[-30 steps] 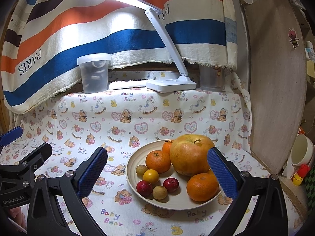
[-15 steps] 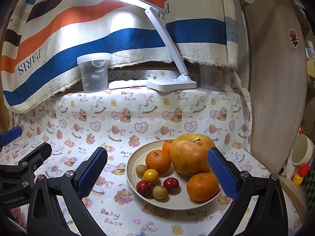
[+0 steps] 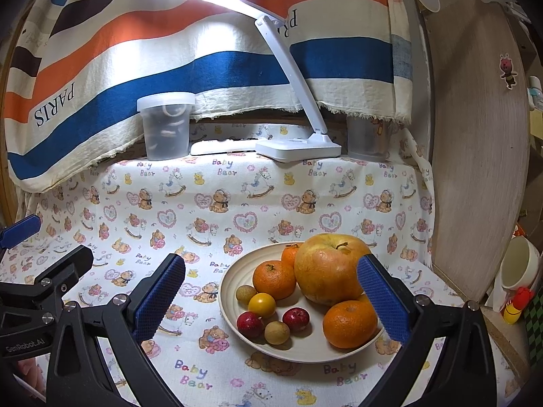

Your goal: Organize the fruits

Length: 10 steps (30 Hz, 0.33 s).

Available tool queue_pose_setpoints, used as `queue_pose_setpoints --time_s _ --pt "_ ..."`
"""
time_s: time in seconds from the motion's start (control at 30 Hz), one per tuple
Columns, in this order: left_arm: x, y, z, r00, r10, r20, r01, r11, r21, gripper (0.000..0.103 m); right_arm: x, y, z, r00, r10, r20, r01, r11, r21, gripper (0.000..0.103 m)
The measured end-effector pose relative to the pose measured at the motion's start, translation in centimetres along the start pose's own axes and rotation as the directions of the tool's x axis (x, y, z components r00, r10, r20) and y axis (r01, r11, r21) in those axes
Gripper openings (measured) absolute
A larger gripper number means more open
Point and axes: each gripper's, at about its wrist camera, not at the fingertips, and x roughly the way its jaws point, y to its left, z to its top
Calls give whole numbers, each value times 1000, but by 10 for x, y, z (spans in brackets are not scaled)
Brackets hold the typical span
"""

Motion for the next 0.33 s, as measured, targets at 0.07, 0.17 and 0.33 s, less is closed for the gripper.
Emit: queue_pose_setpoints --time_s 0.07,0.17,0.33 --pt "0 0 0 1000 -1 0 1 1000 -1 102 -1 0 0 1000 -1 -1 1 1000 0 102" --pt "0 0 0 1000 0 0 0 1000 -1 102 1 -1 0 1000 1 1 -1 1000 -3 102" --pt "0 0 0 1000 -3 1 3 1000 -1 102 1 -1 0 1000 1 -1 -1 1000 0 102"
